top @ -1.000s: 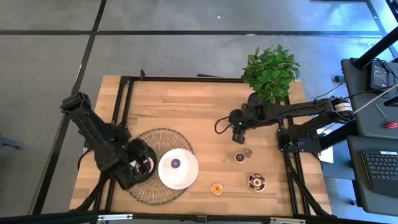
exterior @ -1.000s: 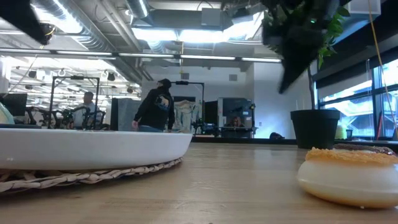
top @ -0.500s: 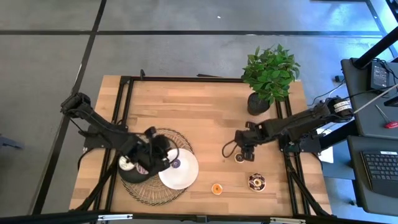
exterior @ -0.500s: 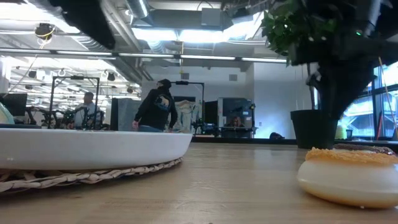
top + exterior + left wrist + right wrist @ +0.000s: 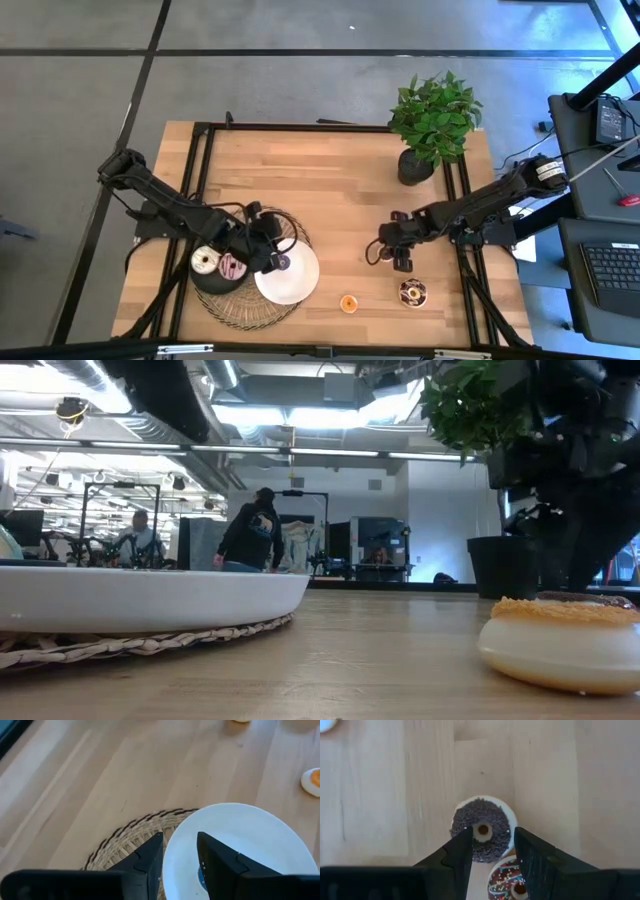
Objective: Pick & Place donuts
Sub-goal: Put the left small brown donut on the white plate
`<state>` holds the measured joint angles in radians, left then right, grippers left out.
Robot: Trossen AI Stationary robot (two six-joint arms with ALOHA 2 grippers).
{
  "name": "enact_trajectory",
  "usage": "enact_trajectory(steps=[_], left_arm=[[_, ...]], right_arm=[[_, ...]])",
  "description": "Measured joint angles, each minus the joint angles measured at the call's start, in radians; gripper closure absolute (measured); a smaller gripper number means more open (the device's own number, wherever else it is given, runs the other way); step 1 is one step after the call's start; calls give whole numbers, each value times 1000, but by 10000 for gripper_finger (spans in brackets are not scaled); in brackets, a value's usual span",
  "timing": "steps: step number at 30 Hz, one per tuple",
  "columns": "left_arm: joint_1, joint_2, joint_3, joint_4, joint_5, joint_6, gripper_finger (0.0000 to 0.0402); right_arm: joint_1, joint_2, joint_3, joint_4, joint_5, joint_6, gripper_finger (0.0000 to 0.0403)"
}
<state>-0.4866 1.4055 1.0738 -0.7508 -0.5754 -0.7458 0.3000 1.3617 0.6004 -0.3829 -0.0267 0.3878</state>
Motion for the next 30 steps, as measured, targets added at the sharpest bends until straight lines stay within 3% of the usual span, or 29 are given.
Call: enact_trajectory(steps=[7, 25, 30], left_arm=[[0, 1, -22, 16, 2, -14, 292], [0, 1, -22, 47, 0, 23, 297], [0, 1, -22, 200, -16, 152, 293]], right_arm=[[-1, 0, -33, 54, 7, 1, 272], [-1, 5, -29, 58, 37, -22, 396], [-1, 5, 62, 58, 144, -115, 394]])
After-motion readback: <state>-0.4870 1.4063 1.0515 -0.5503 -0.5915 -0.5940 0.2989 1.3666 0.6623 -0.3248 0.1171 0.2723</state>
